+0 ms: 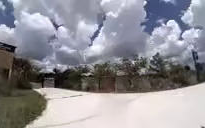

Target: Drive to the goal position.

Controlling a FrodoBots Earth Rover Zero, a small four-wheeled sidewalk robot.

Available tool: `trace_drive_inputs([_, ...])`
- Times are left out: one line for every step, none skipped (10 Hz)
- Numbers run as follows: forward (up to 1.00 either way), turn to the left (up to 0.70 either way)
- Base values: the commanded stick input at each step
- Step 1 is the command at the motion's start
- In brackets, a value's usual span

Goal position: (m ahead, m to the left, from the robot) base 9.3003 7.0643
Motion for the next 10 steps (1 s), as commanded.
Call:
trace_drive_inputs([0.7,0.35])
trace_drive_inputs([0.7,0.35])
trace_drive_inputs([0.7,0.35])
trace_drive_inputs([0.7,0.35])
trace_drive_inputs([0.7,0.35])
trace_drive_inputs([0.7,0.35])
trace_drive_inputs([0.7,0.35])
trace_drive_inputs([0.7,0.35])
trace_drive_inputs([0.7,0.35])
trace_drive_inputs([0.7,0.21])
